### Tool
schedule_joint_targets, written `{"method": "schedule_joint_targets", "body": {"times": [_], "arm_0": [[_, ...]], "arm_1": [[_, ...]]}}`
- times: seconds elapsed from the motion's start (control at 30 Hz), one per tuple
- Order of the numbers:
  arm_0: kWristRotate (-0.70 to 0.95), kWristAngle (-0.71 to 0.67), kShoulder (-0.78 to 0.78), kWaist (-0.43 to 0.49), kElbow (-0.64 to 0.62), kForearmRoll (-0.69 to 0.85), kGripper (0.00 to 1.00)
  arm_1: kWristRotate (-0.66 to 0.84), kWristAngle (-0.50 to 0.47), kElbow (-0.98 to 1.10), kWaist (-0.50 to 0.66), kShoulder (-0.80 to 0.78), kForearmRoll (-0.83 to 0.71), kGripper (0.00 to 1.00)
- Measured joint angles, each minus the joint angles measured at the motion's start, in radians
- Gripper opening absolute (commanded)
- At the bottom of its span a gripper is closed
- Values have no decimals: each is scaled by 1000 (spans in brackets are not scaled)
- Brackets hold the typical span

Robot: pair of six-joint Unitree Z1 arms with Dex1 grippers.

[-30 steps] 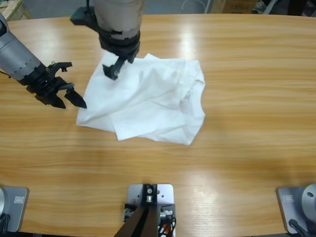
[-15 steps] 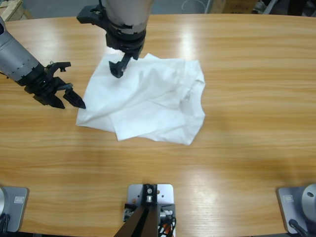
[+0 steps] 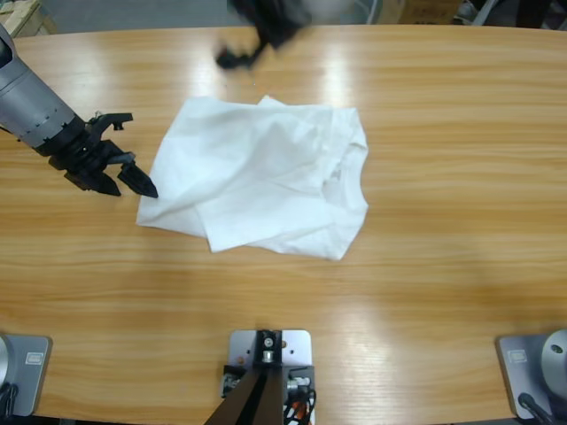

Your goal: Fold clothes

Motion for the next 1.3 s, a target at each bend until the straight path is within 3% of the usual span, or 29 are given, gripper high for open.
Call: {"method": "schedule_joint_targets", "body": {"times": [0.17, 0.5, 0.93, 1.3], "arm_0": [[0, 0, 0, -1, 0, 0, 987], [0, 0, 0, -2, 0, 0, 987], [0, -1, 0, -3, 0, 0, 987], [0, -3, 0, -3, 0, 0, 987]], "arm_1": [[-28, -5, -112, -20, 110, 12, 1000], [-37, 18, -48, -41, 252, 10, 1000], [-42, 41, 174, -41, 259, -51, 1000], [0, 14, 228, -41, 190, 48, 1000]]}}
